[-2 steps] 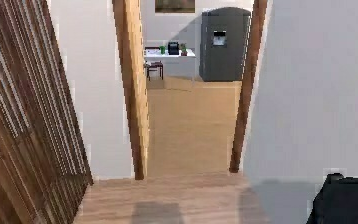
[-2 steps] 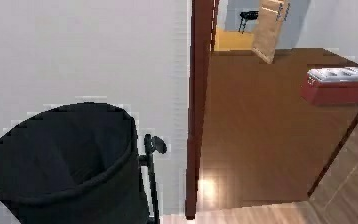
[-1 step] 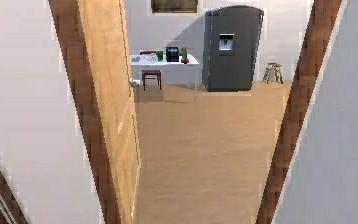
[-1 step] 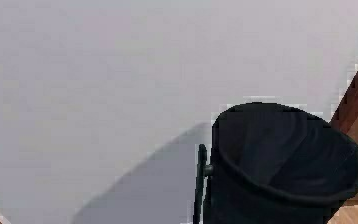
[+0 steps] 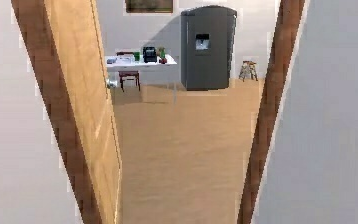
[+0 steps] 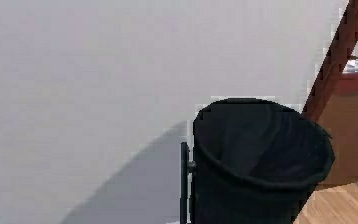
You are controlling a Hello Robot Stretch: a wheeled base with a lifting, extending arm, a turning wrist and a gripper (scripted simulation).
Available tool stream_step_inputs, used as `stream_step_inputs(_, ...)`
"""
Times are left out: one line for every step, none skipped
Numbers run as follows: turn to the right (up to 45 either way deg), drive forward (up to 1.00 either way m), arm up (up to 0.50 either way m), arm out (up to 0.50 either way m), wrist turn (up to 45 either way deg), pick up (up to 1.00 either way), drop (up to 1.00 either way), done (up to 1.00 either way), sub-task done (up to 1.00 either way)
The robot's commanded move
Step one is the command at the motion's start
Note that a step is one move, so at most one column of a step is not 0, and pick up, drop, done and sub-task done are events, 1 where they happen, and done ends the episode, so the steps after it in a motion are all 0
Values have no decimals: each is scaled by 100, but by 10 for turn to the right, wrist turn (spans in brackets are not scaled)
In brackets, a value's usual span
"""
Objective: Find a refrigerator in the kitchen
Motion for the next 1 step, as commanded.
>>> stream_step_inputs(0,100,0,0,0,0,0,0,0)
